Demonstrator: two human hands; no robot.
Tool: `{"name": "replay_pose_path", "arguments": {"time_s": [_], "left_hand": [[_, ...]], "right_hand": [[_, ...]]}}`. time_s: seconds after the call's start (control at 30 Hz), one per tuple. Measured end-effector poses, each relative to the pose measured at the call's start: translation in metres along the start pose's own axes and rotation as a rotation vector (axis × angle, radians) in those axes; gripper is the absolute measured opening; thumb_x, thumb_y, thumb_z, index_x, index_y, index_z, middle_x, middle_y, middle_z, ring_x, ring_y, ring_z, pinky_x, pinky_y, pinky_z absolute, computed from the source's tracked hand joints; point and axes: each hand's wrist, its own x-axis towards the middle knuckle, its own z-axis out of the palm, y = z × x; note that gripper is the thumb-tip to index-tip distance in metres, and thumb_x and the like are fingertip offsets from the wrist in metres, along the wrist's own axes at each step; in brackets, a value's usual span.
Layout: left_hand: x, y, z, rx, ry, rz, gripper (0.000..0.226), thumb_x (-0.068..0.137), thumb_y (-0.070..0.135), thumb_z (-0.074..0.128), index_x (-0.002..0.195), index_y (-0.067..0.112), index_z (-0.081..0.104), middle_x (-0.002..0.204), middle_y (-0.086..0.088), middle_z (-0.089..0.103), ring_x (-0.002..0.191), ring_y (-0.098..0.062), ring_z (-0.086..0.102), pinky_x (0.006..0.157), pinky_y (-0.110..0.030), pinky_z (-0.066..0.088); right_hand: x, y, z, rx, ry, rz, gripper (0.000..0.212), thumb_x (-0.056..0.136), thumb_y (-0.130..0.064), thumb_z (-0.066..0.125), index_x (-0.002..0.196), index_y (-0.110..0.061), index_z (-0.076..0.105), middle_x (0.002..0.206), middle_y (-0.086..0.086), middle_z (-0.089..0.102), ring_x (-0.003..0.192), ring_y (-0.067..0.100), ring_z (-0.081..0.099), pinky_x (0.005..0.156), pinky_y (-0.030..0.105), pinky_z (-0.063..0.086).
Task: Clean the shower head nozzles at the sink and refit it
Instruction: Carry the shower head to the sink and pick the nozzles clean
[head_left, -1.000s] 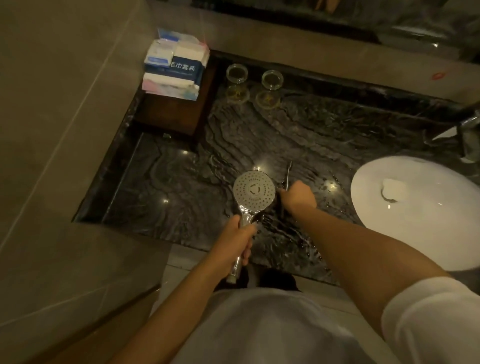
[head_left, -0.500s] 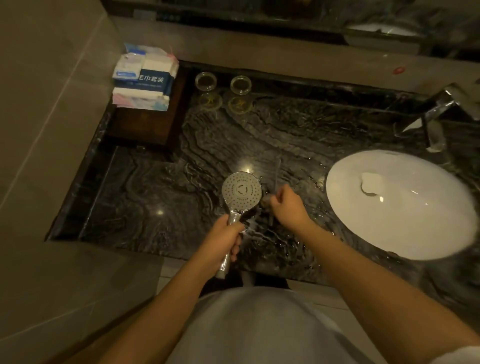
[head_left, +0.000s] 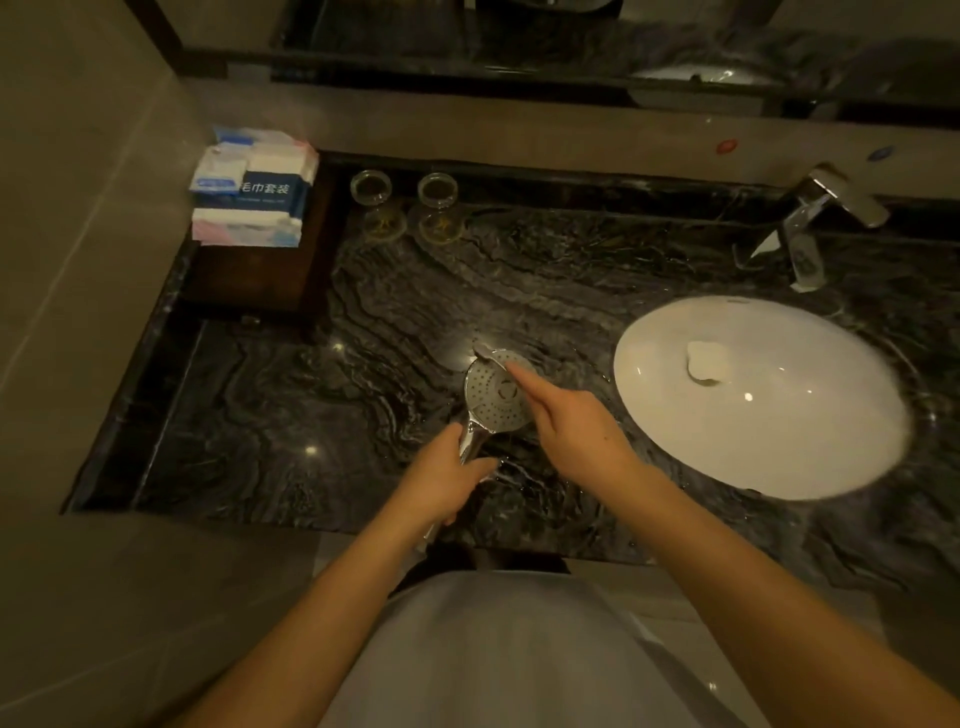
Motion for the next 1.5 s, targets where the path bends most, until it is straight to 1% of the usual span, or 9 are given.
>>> {"name": "replay_pose_path", "arguments": {"time_s": [0.17,0.37,0.47,0.63,0.73,0.87,1.1,1.27,1.5], "left_hand": [[0.002,0.01,0.0,0.012,-0.004,-0.017,0.021,0.096,0.03,0.068,0.109,0.021,0.055,0.082,-0.004,0.059,0.049,-0.015,0.05,0.037,-0.023,0.037],[0.007,0.013,-0.004,-0.031,-0.034,-0.049,0.023,0.097,0.03,0.068,0.114,0.022,0.054,0.081,-0.006,0.06,0.047,-0.014,0.048,0.038,-0.024,0.036],[0.009,0.01,-0.005,-0.052,-0.044,-0.064,0.025,0.096,0.031,0.069,0.113,0.022,0.054,0.084,-0.007,0.06,0.05,-0.014,0.048,0.038,-0.024,0.036],[0.01,0.007,-0.006,-0.077,-0.044,-0.062,0.022,0.096,0.029,0.068,0.106,0.018,0.053,0.078,-0.009,0.055,0.041,-0.013,0.042,0.037,-0.024,0.034],[0.011,0.007,-0.01,-0.083,-0.055,-0.056,0.019,0.097,0.028,0.067,0.105,0.019,0.053,0.076,-0.008,0.055,0.04,-0.013,0.042,0.038,-0.025,0.035],[0.007,0.006,-0.013,-0.07,-0.096,-0.041,0.014,0.098,0.026,0.066,0.098,0.027,0.052,0.073,-0.006,0.054,0.041,-0.012,0.044,0.039,-0.026,0.036],[0.004,0.005,-0.011,-0.081,-0.121,-0.045,0.017,0.097,0.027,0.067,0.096,0.03,0.05,0.075,-0.007,0.054,0.043,-0.012,0.043,0.039,-0.026,0.036],[0.003,0.006,-0.014,-0.136,-0.122,-0.059,0.016,0.096,0.025,0.068,0.101,0.028,0.054,0.072,-0.004,0.054,0.043,-0.011,0.045,0.041,-0.027,0.036],[-0.002,0.012,-0.014,-0.156,-0.123,-0.046,0.014,0.098,0.022,0.066,0.1,0.024,0.051,0.068,-0.003,0.051,0.039,-0.01,0.042,0.039,-0.025,0.033]], "right_hand": [[0.002,-0.005,-0.001,-0.076,0.008,-0.009,0.053,0.103,-0.03,0.038,0.149,-0.052,0.023,0.079,0.01,0.068,0.066,0.029,0.063,0.065,0.046,0.055],[-0.012,-0.007,0.007,-0.201,-0.127,-0.106,0.061,0.1,-0.023,0.043,0.151,-0.049,0.022,0.081,0.011,0.067,0.07,0.031,0.064,0.066,0.048,0.055],[0.003,-0.003,-0.008,-0.245,-0.074,-0.054,0.062,0.101,-0.021,0.041,0.152,-0.049,0.019,0.072,0.008,0.062,0.065,0.029,0.061,0.065,0.046,0.055],[0.017,-0.003,-0.023,-0.133,-0.033,0.016,0.059,0.102,-0.021,0.038,0.151,-0.049,0.022,0.078,0.011,0.065,0.068,0.03,0.062,0.068,0.044,0.055],[0.006,-0.008,-0.012,-0.127,-0.095,-0.045,0.062,0.1,-0.015,0.042,0.151,-0.046,0.026,0.072,0.007,0.06,0.061,0.027,0.059,0.064,0.043,0.054],[-0.006,-0.004,0.003,-0.195,-0.193,-0.124,0.063,0.099,-0.017,0.044,0.151,-0.046,0.024,0.081,0.015,0.068,0.068,0.032,0.063,0.066,0.046,0.054],[0.011,0.001,-0.024,-0.195,-0.068,-0.033,0.059,0.101,-0.017,0.04,0.152,-0.044,0.025,0.086,0.018,0.07,0.073,0.034,0.065,0.071,0.047,0.055],[-0.01,-0.002,-0.006,-0.211,-0.224,-0.152,0.065,0.1,-0.02,0.043,0.151,-0.05,0.018,0.081,0.015,0.067,0.068,0.033,0.063,0.066,0.048,0.055],[0.005,-0.002,-0.032,-0.186,-0.042,-0.014,0.064,0.1,-0.014,0.041,0.152,-0.046,0.023,0.08,0.018,0.067,0.067,0.033,0.062,0.067,0.044,0.054]]}}
